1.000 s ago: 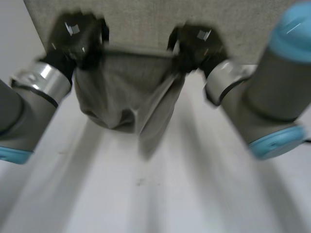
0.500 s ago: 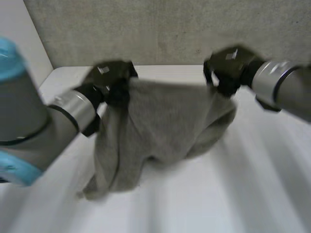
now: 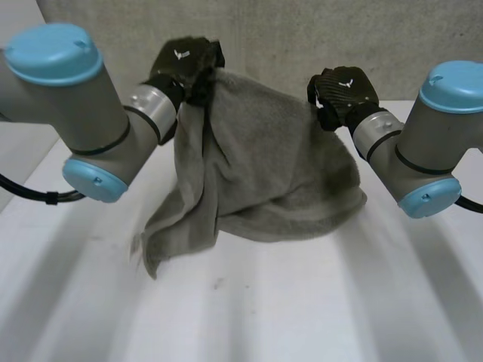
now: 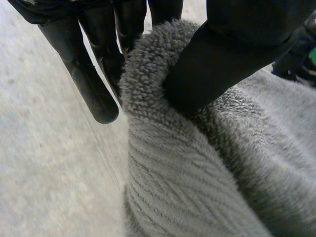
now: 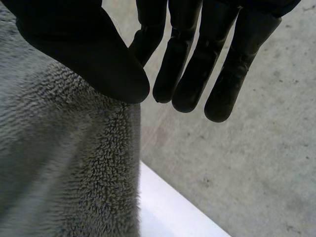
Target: Fold the towel.
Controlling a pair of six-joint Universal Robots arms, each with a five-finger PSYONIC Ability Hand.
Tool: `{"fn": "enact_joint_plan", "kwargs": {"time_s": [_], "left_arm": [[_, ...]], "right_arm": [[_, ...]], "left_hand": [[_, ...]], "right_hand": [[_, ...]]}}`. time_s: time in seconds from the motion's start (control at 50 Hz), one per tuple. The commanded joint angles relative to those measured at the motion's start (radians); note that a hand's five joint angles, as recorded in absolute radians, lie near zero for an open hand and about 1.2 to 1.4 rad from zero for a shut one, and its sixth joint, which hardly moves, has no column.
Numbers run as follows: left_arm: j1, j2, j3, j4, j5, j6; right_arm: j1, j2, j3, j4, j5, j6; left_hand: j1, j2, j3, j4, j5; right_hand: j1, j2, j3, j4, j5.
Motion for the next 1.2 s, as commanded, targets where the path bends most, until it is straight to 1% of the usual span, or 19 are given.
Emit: {"fn": "enact_joint_plan", "kwargs": {"time_s": [0.02, 0.06, 0.18, 0.22, 0.3, 0.32, 0.34, 0.36, 0.38, 0.4, 0.46, 0.56, 0.76, 0.98, 1.12, 1.14, 1.16, 1.18, 1.2], "left_arm": [[-0.012, 0.101, -0.124, -0.017, 0.000, -0.001], [-0.015, 0.168, -0.252, -0.023, 0.000, 0.002], [-0.017, 0.267, -0.463, -0.016, 0.001, 0.005], [-0.017, 0.340, -0.581, -0.007, 0.003, 0.014], [-0.017, 0.392, -0.656, 0.003, 0.003, 0.029], [-0.017, 0.409, -0.679, 0.006, 0.003, 0.040], [-0.017, 0.409, -0.679, 0.006, 0.003, 0.040], [-0.015, 0.420, -0.694, 0.007, 0.003, 0.051], [-0.015, 0.428, -0.705, 0.009, 0.001, 0.061], [-0.015, 0.428, -0.705, 0.009, 0.001, 0.062], [-0.013, 0.431, -0.711, 0.007, 0.000, 0.072], [-0.007, 0.432, -0.715, 0.001, -0.002, 0.072], [-0.004, 0.454, -0.736, 0.004, 0.000, 0.075], [0.006, 0.466, -0.739, 0.004, 0.000, 0.075], [0.019, 0.469, -0.739, 0.006, 0.000, 0.074], [0.019, 0.469, -0.739, 0.006, 0.000, 0.074], [0.019, 0.469, -0.739, 0.006, 0.000, 0.074], [0.019, 0.469, -0.739, 0.006, 0.000, 0.074], [0.019, 0.469, -0.738, 0.006, 0.000, 0.074]], "right_arm": [[0.005, -0.029, 0.053, 0.075, -0.035, 0.019], [0.000, -0.048, 0.107, 0.136, -0.075, 0.017], [-0.035, -0.082, 0.228, 0.283, -0.161, 0.013], [-0.051, -0.090, 0.254, 0.318, -0.174, 0.011], [-0.068, -0.101, 0.294, 0.360, -0.191, 0.010], [-0.074, -0.102, 0.306, 0.363, -0.190, 0.010], [-0.080, -0.105, 0.317, 0.360, -0.185, 0.011], [-0.080, -0.105, 0.317, 0.360, -0.185, 0.011], [-0.084, -0.105, 0.326, 0.355, -0.184, 0.014], [-0.084, -0.105, 0.326, 0.355, -0.184, 0.014], [-0.089, -0.101, 0.343, 0.323, -0.181, 0.024], [-0.106, -0.101, 0.342, 0.285, -0.179, 0.024], [-0.164, -0.075, 0.271, 0.279, -0.171, 0.019], [-0.180, 0.036, 0.180, 0.286, -0.170, 0.010], [-0.181, 0.145, 0.098, 0.289, -0.159, 0.010], [-0.181, 0.145, 0.098, 0.289, -0.159, 0.010], [-0.181, 0.154, 0.092, 0.289, -0.158, 0.011], [-0.181, 0.157, 0.090, 0.289, -0.158, 0.011], [-0.181, 0.157, 0.090, 0.289, -0.158, 0.011]], "left_hand": [[0.199, 0.178, 0.180, 0.179, 0.188], [0.199, 0.178, 0.180, 0.179, 0.188], [0.199, 0.178, 0.180, 0.179, 0.188], [0.199, 0.178, 0.180, 0.179, 0.188], [0.199, 0.178, 0.180, 0.179, 0.188], [0.199, 0.178, 0.180, 0.179, 0.188], [0.199, 0.178, 0.180, 0.179, 0.188], [0.199, 0.178, 0.180, 0.179, 0.188], [0.199, 0.178, 0.180, 0.179, 0.188], [0.199, 0.178, 0.180, 0.179, 0.188], [0.199, 0.178, 0.180, 0.179, 0.188], [0.199, 0.178, 0.180, 0.179, 0.188], [0.199, 0.178, 0.180, 0.179, 0.188], [0.199, 0.178, 0.180, 0.179, 0.188], [0.199, 0.178, 0.180, 0.179, 0.188], [0.199, 0.178, 0.180, 0.179, 0.188], [0.199, 0.178, 0.180, 0.179, 0.188], [0.199, 0.178, 0.180, 0.179, 0.188], [0.199, 0.178, 0.180, 0.179, 0.188]], "right_hand": [[0.003, 0.182, 0.181, 0.179, 0.186], [0.003, 0.182, 0.181, 0.179, 0.186], [0.003, 0.182, 0.181, 0.179, 0.186], [0.003, 0.182, 0.181, 0.179, 0.186], [0.003, 0.182, 0.181, 0.179, 0.186], [-0.158, 0.020, 0.020, 0.018, 0.025], [-0.410, -0.231, -0.232, -0.234, -0.227], [-0.412, -0.234, -0.234, -0.236, -0.229], [-0.564, -0.385, -0.386, -0.388, -0.381], [-0.565, -0.387, -0.387, -0.389, -0.382], [-0.949, -0.770, -0.771, -0.773, -0.766], [-1.035, -0.856, -0.857, -0.859, -0.852], [-1.032, -0.853, -0.854, -0.856, -0.849], [-0.988, -0.809, -0.810, -0.812, -0.805], [-0.660, -0.481, -0.482, -0.484, -0.477], [-0.659, -0.480, -0.481, -0.483, -0.476], [-0.537, -0.358, -0.359, -0.361, -0.354], [-0.309, -0.130, -0.131, -0.133, -0.126], [-0.307, -0.128, -0.129, -0.131, -0.124]]}}
